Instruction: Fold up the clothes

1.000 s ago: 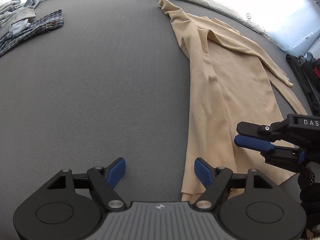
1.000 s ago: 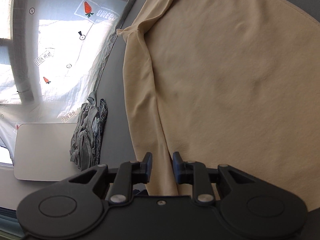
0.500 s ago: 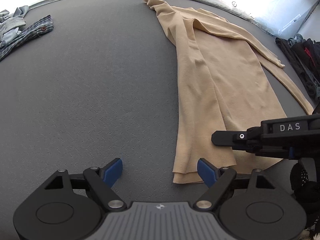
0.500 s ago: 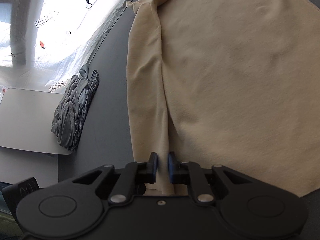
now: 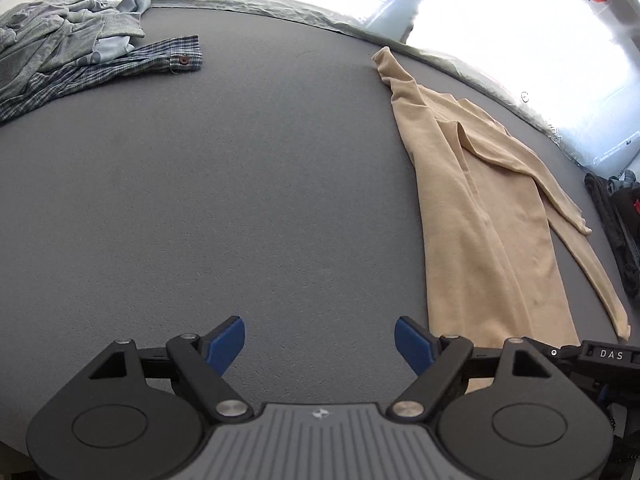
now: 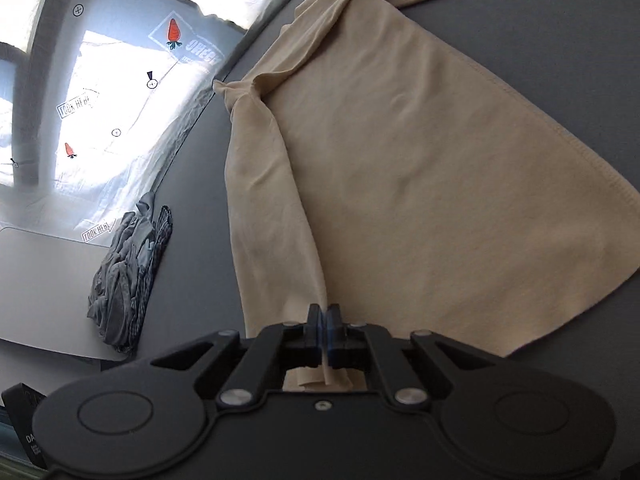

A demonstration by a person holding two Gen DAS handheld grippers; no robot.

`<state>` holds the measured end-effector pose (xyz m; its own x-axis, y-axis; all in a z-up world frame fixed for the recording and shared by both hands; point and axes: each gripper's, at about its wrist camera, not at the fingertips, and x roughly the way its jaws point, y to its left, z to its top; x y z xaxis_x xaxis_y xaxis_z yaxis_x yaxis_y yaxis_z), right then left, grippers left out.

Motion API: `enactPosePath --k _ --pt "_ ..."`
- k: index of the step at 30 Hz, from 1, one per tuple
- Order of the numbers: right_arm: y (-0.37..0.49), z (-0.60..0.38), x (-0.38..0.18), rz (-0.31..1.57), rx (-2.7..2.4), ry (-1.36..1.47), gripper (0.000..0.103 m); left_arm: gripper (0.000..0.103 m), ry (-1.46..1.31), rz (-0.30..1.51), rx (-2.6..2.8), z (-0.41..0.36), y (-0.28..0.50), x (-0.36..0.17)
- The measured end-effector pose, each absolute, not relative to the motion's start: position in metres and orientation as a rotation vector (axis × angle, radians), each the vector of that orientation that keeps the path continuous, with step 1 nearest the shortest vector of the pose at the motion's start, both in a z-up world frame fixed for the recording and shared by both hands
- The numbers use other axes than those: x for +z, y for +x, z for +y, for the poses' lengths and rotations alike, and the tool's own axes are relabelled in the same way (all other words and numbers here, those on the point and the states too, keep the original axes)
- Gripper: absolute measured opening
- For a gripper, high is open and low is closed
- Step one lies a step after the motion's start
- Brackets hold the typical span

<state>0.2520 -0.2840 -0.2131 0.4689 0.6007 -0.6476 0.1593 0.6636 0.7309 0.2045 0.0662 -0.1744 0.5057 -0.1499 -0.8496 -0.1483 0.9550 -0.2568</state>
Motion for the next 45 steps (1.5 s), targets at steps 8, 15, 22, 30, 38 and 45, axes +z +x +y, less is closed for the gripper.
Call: enactPosePath --k 8,15,22,30,38,45 --pt "0.253 -0.275 -0.211 1.097 0.309 0.672 0.003 0.083 -0.229 1.096 -0.141 0.020 0.219 -0.185" --pt "0.252 -0.279 -0.206 1.125 0.306 0.610 0.007 0.083 -0.143 1.125 -0.174 -0.003 0.218 -0.191" --pt "0.253 -0.305 -0.188 1.058 0.250 0.601 0.023 0.083 -0.154 1.129 -0.113 -0.003 0.229 -0.193" --pt "0.277 -0.339 -0.180 1.016 0.191 0.583 0.025 0.083 -0.180 1.109 -0.057 -0.012 0.259 -0.193" --pt "0.325 -0.372 -0.175 0.962 0.118 0.545 0.031 0.083 -0.136 1.085 -0.016 -0.029 0.305 -0.193" --pt "0.386 -0.412 -0.171 0.875 -0.051 0.458 0.040 0.083 -0.098 1.070 0.054 -0.025 0.354 -0.195"
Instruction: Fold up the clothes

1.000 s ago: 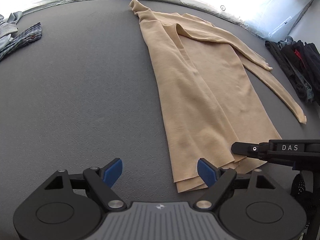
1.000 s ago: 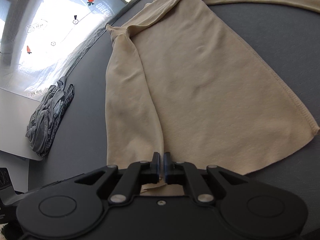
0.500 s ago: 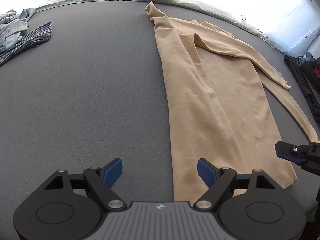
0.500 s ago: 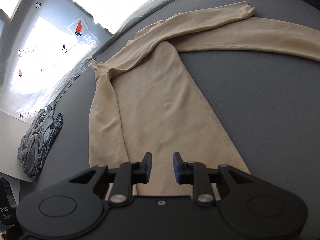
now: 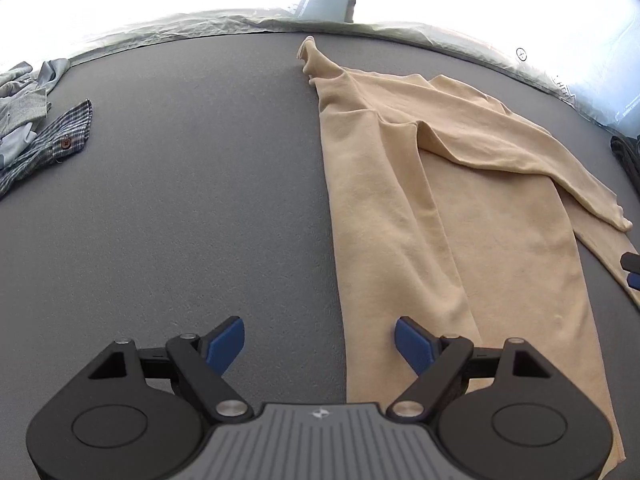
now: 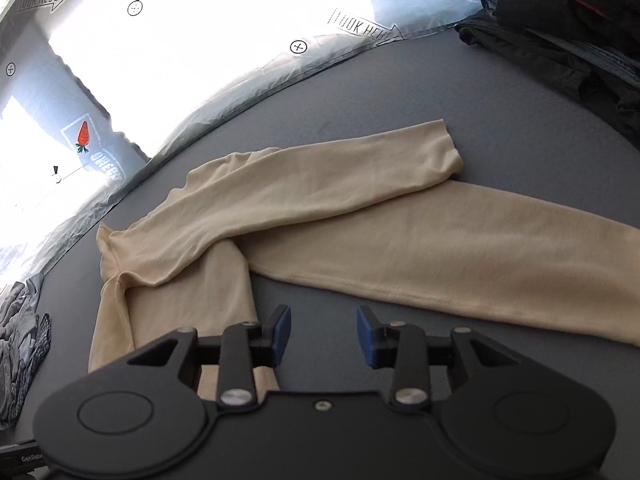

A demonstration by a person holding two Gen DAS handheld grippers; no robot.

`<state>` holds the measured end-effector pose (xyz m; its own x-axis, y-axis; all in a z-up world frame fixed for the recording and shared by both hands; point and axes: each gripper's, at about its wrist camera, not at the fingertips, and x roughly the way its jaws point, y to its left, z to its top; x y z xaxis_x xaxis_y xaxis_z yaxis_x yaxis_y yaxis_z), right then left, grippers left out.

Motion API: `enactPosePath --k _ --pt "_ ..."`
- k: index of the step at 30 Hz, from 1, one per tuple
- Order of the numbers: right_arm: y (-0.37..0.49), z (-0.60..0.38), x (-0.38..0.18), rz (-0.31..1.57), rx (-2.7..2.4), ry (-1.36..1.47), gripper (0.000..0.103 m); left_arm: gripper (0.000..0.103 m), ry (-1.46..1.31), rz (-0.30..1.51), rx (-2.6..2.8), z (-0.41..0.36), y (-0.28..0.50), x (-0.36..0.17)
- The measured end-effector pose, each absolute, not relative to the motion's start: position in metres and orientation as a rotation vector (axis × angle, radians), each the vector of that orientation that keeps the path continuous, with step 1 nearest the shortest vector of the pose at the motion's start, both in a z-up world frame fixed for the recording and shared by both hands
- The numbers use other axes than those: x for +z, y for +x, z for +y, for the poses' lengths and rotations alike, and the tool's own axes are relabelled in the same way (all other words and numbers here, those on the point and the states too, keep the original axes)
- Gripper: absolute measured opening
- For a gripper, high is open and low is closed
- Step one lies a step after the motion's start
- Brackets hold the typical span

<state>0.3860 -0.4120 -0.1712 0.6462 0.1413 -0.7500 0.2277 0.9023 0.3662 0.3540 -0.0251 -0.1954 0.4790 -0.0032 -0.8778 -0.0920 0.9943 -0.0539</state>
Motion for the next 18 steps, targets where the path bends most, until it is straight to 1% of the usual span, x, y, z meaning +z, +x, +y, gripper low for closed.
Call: enactPosePath --k 2,4,6,12,13,17,18 --pt "0.407 -0.426 -0.169 0.849 -0.117 0.457 0.040 0.084 -0.102 1.074 0.076 -0.020 0.374 -0.198" --pt "0.428 -0.443 -0.170 0.829 -0.172 0.459 0.044 0.084 -0.108 1.079 0.098 -0.014 0.395 -0.201" --pt "0.449 -0.457 -0.172 0.826 -0.215 0.456 0.045 0.084 -0.125 1.088 0.117 -0.009 0.413 -0.203" --pt "0.498 -0.481 -0.183 0.823 -0.268 0.406 0.048 0.088 -0.095 1.099 0.150 -0.007 0.462 -0.211" --pt "0.504 -0.484 -0.185 0.823 -0.265 0.405 0.048 0.091 -0.096 1.101 0.152 -0.007 0.468 -0.212" --pt "0.522 -0.485 -0.191 0.858 -0.240 0.411 0.047 0.096 -0.106 1.105 0.147 -0.005 0.483 -0.215" --pt "0.524 -0.482 -0.191 0.862 -0.244 0.401 0.045 0.097 -0.105 1.107 0.146 -0.004 0.485 -0.215"
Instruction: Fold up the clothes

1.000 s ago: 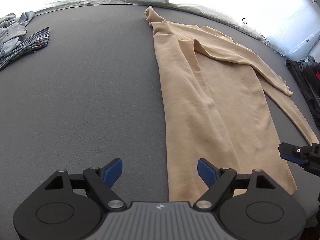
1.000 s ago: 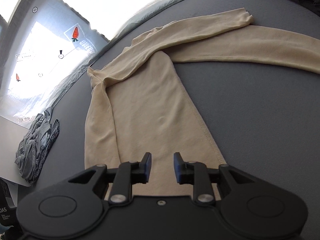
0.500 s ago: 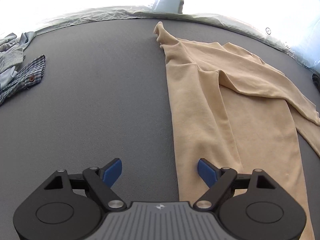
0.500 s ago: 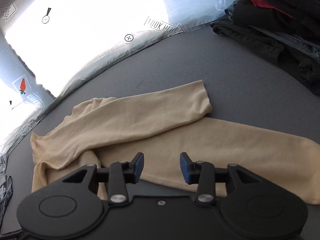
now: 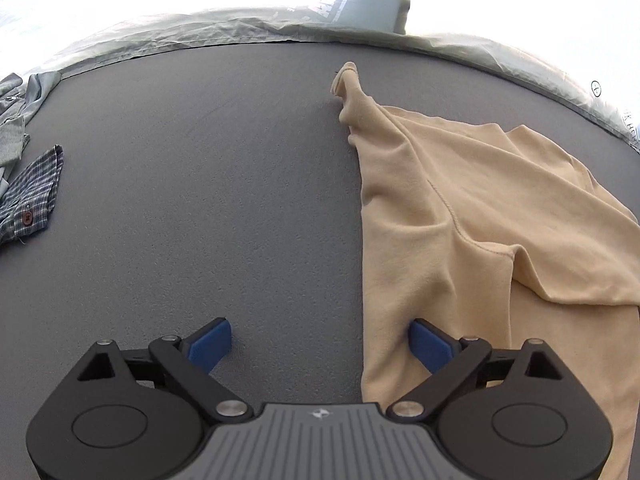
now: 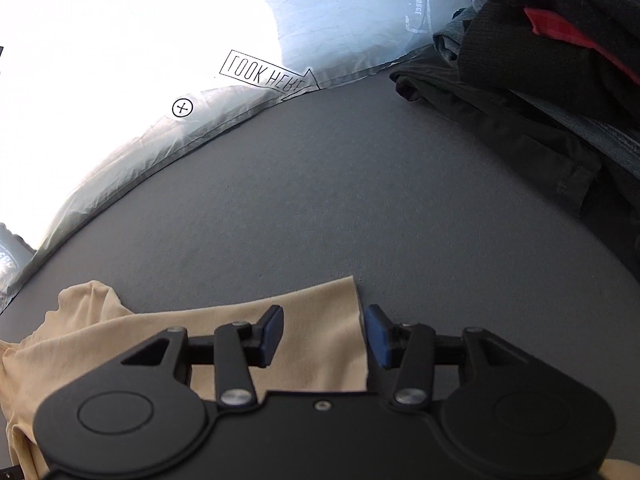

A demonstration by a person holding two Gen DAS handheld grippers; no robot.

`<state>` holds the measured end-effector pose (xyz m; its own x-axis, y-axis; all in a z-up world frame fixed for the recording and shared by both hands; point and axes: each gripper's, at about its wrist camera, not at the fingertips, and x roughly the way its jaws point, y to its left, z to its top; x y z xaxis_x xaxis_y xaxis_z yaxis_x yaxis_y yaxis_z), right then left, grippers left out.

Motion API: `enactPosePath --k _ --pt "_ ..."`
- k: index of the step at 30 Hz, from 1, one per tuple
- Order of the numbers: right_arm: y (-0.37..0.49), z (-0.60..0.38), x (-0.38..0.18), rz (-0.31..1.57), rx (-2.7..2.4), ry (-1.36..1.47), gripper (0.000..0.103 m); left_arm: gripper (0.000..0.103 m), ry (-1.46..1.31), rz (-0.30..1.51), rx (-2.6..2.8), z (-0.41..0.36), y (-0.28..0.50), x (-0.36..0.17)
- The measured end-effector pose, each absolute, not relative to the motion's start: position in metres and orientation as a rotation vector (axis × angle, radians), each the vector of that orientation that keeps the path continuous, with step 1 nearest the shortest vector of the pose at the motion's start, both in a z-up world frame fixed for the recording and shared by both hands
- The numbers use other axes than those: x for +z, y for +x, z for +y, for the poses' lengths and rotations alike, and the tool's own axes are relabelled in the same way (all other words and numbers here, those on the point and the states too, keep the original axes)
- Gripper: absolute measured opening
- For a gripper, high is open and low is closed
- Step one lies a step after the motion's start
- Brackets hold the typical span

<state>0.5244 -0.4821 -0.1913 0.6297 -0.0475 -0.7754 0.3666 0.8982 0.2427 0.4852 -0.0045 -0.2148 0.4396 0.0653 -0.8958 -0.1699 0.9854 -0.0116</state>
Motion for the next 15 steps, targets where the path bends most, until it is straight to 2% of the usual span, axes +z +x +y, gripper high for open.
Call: enactPosePath --k 2,4,12,15 --pt "0.526 -0.476 -0.192 0.872 -0.259 0.351 0.037 0.097 -0.111 1.108 0.148 -0.004 0.488 -0.214" --pt "0.526 -0.471 -0.191 0.882 -0.279 0.276 0.005 0.097 -0.102 1.105 0.150 -0.005 0.487 -0.214" --pt "0.478 -0.473 -0.131 0.679 -0.341 0.320 0.004 0.096 -0.059 1.089 0.154 -0.010 0.479 -0.215" --pt "0.476 -0.473 -0.133 0.704 -0.362 0.232 0.004 0.097 -0.071 1.083 0.158 -0.009 0.477 -0.217"
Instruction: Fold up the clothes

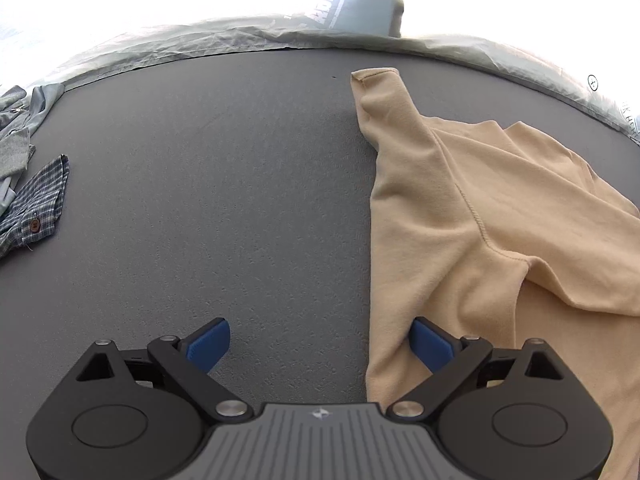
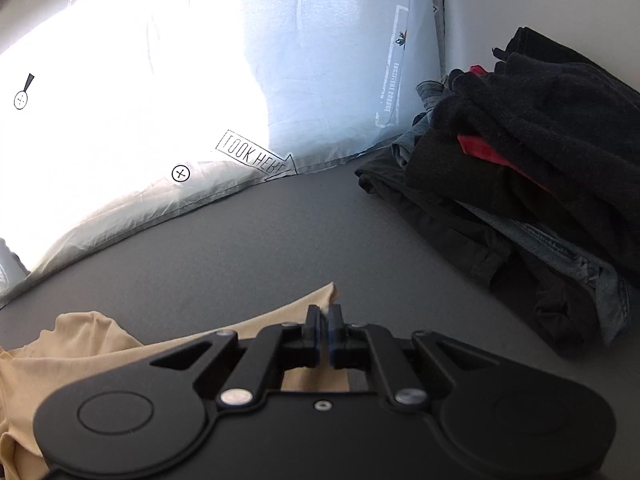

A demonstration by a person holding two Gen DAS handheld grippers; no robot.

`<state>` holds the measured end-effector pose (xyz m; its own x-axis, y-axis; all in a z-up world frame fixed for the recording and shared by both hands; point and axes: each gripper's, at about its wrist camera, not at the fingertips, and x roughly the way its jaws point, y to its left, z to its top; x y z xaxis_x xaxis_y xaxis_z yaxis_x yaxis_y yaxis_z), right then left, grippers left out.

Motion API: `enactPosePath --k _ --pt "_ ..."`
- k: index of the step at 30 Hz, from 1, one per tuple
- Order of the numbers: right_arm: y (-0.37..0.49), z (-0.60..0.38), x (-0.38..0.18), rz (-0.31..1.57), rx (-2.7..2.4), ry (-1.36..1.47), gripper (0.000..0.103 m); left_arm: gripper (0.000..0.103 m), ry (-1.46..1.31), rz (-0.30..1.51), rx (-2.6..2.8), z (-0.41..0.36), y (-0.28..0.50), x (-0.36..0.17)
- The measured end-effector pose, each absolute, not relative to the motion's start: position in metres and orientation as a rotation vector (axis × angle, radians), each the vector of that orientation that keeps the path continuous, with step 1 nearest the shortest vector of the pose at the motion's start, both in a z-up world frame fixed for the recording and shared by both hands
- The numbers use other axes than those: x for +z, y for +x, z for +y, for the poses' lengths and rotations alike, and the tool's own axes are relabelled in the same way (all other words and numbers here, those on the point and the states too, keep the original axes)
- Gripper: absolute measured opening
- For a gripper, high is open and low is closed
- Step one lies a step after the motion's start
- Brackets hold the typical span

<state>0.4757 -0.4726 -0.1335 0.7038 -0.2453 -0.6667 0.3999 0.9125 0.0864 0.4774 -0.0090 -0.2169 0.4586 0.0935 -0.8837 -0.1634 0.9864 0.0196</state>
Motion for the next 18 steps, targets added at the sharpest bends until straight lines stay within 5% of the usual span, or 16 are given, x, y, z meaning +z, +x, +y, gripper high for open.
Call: enactPosePath --k 5,8,13,14,18 --pt "0.476 -0.485 -0.170 0.825 -0.316 0.352 0.013 0.100 -0.070 1.076 0.162 -0.009 0.477 -0.219" --pt "0.471 -0.488 -0.182 0.831 -0.327 0.419 0.041 0.102 -0.081 1.073 0.172 -0.008 0.476 -0.220" --pt "0.474 -0.482 -0.194 0.844 -0.345 0.377 0.051 0.103 -0.098 1.061 0.168 -0.005 0.474 -0.223" --pt "0.476 -0.478 -0.195 0.848 -0.344 0.349 0.051 0.103 -0.098 1.059 0.166 -0.005 0.474 -0.223" --pt "0.477 -0.471 -0.196 0.835 -0.302 0.333 0.009 0.103 -0.098 1.051 0.163 -0.005 0.472 -0.223"
